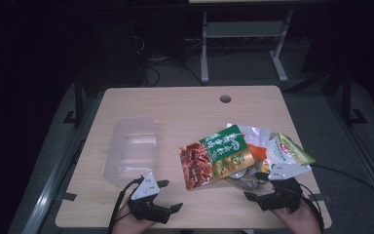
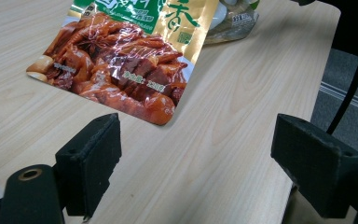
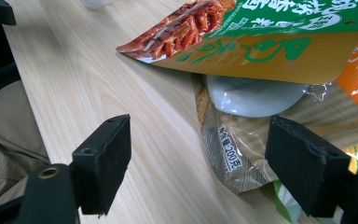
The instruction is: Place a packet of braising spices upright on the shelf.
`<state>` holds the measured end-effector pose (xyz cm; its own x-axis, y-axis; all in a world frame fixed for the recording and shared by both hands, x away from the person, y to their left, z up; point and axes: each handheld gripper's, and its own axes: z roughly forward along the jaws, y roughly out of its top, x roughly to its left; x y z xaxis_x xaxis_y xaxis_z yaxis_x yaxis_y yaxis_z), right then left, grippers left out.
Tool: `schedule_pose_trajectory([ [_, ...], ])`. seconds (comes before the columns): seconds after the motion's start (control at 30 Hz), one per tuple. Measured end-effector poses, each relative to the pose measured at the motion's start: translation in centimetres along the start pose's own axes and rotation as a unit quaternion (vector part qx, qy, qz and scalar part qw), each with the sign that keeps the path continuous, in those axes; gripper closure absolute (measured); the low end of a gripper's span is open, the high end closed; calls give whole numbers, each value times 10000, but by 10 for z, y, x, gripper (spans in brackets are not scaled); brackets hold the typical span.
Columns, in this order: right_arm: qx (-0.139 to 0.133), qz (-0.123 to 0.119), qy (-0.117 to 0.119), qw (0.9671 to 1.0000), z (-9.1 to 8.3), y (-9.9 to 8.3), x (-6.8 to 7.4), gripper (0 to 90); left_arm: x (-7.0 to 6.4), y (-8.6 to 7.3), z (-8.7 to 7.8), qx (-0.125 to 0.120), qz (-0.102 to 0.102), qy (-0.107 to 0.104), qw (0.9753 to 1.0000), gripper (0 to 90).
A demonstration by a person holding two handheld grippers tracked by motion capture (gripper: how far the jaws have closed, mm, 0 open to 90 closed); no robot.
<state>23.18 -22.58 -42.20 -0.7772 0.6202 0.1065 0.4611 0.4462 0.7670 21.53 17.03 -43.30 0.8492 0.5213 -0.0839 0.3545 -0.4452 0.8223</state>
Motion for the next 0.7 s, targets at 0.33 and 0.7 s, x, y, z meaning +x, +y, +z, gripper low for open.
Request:
schedule_pose_trajectory([
  [0.33,-13,0,-27,10000,1,2,1,221,-1,0,1,3,16,5,10000,156],
  [0.7,-70,128,-219,9997,0,15,-8,227,-1,1,0,-7,23,6,10000,158],
])
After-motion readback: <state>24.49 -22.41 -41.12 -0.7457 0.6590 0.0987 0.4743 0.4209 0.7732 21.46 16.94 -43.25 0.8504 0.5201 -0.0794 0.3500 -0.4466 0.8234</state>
